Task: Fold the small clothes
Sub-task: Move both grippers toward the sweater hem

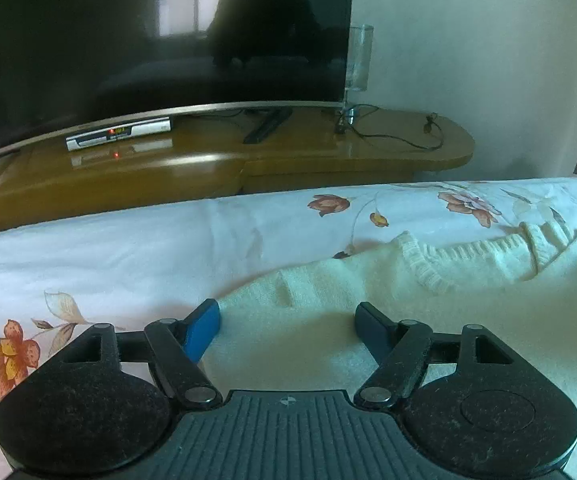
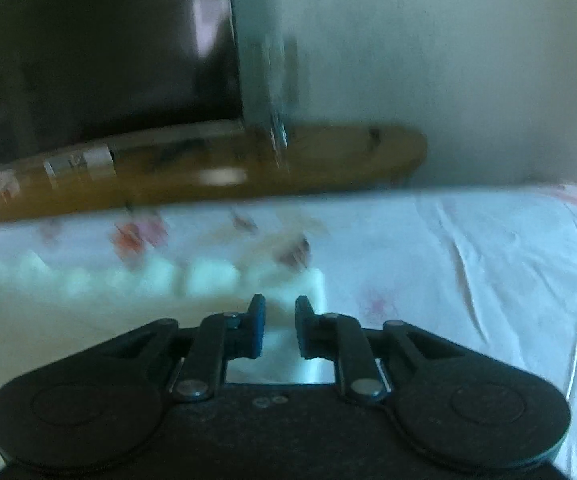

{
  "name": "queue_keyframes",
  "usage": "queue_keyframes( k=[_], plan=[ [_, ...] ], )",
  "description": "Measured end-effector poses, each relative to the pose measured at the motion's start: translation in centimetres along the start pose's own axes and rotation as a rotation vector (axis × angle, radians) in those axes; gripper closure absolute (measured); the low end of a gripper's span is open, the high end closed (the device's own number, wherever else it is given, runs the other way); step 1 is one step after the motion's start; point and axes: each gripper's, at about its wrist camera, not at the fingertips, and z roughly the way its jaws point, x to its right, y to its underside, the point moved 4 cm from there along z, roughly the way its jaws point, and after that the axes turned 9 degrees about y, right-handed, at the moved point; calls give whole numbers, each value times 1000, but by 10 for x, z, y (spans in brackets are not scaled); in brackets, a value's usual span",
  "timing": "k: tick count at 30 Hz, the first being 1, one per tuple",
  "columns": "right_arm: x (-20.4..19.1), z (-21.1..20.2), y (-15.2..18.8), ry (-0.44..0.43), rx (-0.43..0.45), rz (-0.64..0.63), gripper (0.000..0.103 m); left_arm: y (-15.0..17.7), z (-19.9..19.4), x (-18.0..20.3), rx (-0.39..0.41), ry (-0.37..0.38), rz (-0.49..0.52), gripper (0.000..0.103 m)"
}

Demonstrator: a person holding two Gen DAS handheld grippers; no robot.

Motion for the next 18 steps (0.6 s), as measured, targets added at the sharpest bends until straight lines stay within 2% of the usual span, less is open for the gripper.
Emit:
queue_keyframes(
  k=[4,5,6,8,9,11,13,15,16,18],
  plan=[
    [7,-2,1,-20,4,-5,89,-5,-11,7,14,-34,10,27],
    [9,-11,-1,-31,15,13,82,-7,-26,12,56,-27,26,27],
    [11,-22,-3,-45,36,25,81,-5,-38,16,76,-17,22,27],
    [12,-48,-1,-79,71,16,83,3,-58,29,93,17,41,27],
    [11,-56,3,-99,79,-5,84,7,-62,34,97,9,59,27],
    [5,-66,13,-135,71,-68,84,17,-61,39,60,15,63,27],
    [-5,-62,25,-142,51,-137,86,33,-50,41,-3,-20,84,27],
    [-8,-51,39,-111,31,-203,88,40,-52,35,30,-9,60,23],
    [-5,-51,43,-111,58,-207,88,40,-54,29,15,-27,30,14],
    [3,-53,43,-79,65,-187,87,38,-61,21,6,-56,-19,15]
  ],
)
